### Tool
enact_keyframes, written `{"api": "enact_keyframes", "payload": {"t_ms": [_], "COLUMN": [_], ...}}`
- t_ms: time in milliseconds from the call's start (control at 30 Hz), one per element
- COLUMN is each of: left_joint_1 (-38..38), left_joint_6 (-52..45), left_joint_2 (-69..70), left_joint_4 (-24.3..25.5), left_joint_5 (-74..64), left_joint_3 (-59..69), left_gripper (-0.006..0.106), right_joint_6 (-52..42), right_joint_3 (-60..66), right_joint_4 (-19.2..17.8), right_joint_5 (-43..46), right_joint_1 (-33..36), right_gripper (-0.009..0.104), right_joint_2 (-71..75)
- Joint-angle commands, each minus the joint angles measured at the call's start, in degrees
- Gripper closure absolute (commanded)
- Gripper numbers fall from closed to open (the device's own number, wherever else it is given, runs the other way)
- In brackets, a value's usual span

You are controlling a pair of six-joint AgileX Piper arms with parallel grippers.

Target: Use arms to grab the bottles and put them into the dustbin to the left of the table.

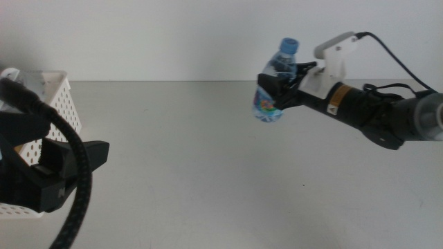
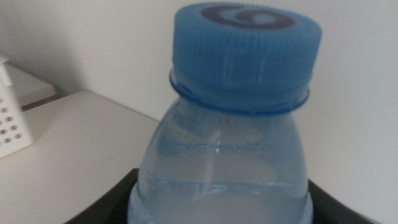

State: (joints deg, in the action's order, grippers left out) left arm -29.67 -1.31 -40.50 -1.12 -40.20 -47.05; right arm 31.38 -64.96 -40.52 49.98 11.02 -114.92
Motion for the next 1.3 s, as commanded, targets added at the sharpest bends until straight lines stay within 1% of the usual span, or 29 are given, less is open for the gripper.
{"api": "enact_keyframes", "payload": {"t_ms": [0,100,200,400,533,600,667,733,767,800,867,933,967,1133,1200,1267], "left_joint_1": [-0.3,-0.3,-0.3,-0.3,-0.3,-0.3,-0.3,-0.3,-0.3,-0.3,-0.3,-0.3,-0.3,-0.3,-0.3,-0.3], "left_joint_6": [0.6,0.6,0.6,0.6,0.6,0.6,0.6,0.6,0.6,0.6,0.6,0.6,0.6,0.6,0.6,0.6], "left_joint_2": [0.1,0.1,0.1,0.1,0.1,0.1,0.1,0.1,0.1,0.1,0.1,0.1,0.1,0.1,0.1,0.1], "left_joint_4": [-0.1,-0.1,-0.1,-0.1,-0.1,-0.1,-0.1,-0.1,-0.1,-0.1,-0.1,-0.1,-0.1,-0.1,-0.1,-0.1], "left_joint_5": [4.3,4.3,4.3,4.3,4.3,4.3,4.3,4.3,4.3,4.3,4.3,4.3,4.3,4.3,4.3,4.3], "left_joint_3": [-1.5,-1.5,-1.5,-1.5,-1.5,-1.5,-1.5,-1.5,-1.5,-1.5,-1.5,-1.5,-1.5,-1.5,-1.5,-1.5], "left_gripper": [0.007,0.007,0.007,0.007,0.007,0.007,0.007,0.007,0.007,0.007,0.007,0.007,0.007,0.007,0.007,0.007], "right_joint_6": [1.7,1.3,-0.9,-2.6,-2.6,-2.7,-2.7,-2.7,-2.9,-3.7,-4.1,-2.0,-0.7,6.5,8.5,11.7], "right_joint_3": [-4.8,-7.4,-9.6,-10.7,-10.7,-10.6,-10.6,-10.6,-10.6,-10.6,-10.6,-10.5,-10.5,-10.5,-10.5,-10.5], "right_joint_4": [-2.7,-2.6,-2.3,0.5,0.3,0.1,0.1,0.1,0.0,-0.1,0.0,-0.5,-1.0,-3.7,-6.2,-10.2], "right_joint_5": [3.2,-0.3,-1.5,-1.2,-1.3,-1.3,-1.6,-1.7,-1.7,-1.5,-0.6,-1.1,-1.3,-5.7,-9.0,-12.0], "right_joint_1": [4.0,8.6,11.8,14.7,15.3,15.4,15.4,15.4,15.4,15.4,15.4,15.4,15.4,15.2,15.2,15.2], "right_gripper": [0.096,0.096,0.096,0.096,0.096,0.093,0.087,0.079,0.061,0.04,0.029,0.024,0.023,0.027,0.029,0.031], "right_joint_2": [2.4,0.7,-1.3,-4.3,-5.7,-6.0,-6.0,-6.0,-6.0,-5.9,-5.5,-4.6,-4.0,-0.1,2.1,4.7]}}
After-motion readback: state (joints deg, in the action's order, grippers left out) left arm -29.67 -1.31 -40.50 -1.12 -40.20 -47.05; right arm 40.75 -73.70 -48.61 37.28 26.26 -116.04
